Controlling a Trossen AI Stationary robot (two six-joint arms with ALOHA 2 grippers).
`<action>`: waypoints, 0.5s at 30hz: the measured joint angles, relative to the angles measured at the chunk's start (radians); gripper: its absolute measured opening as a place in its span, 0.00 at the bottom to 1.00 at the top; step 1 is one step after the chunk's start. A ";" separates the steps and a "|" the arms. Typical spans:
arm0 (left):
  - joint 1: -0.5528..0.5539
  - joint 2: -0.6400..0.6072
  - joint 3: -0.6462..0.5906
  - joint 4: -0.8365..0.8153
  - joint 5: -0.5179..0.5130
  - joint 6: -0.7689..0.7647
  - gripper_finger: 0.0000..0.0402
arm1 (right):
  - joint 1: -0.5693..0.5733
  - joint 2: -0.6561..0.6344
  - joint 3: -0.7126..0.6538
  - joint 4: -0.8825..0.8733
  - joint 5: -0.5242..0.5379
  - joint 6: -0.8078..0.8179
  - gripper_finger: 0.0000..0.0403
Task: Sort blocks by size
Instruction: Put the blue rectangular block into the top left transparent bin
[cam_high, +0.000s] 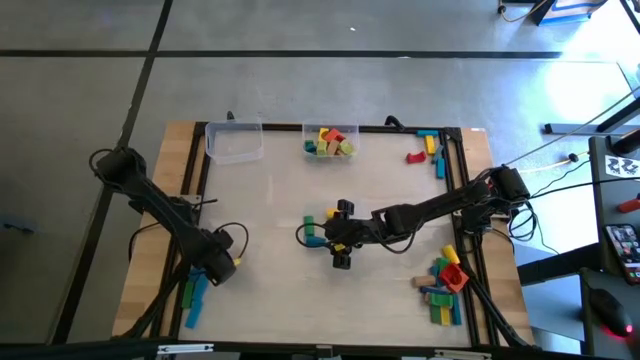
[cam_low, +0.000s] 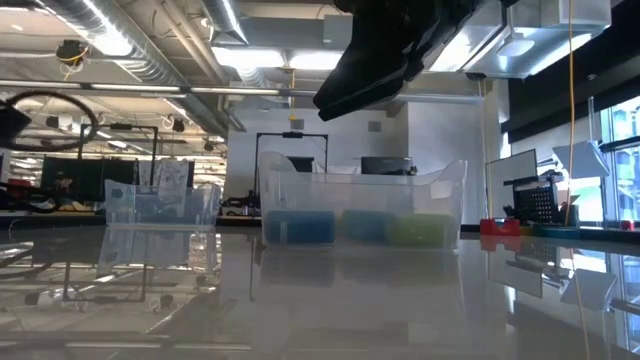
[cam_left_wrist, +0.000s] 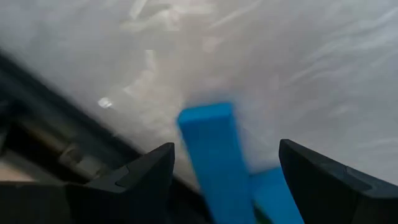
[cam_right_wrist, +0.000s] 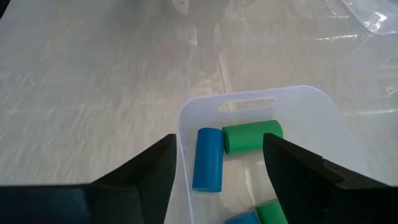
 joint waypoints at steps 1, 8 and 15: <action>0.000 0.000 -0.012 0.024 -0.001 0.005 0.70 | 0.000 0.000 0.000 0.000 0.000 0.000 0.59; 0.002 -0.005 -0.075 0.117 0.025 0.005 0.70 | 0.000 0.000 0.000 0.000 0.000 0.000 0.59; 0.004 -0.011 -0.080 0.144 0.037 0.037 0.56 | 0.000 0.000 0.000 0.001 0.000 0.000 0.59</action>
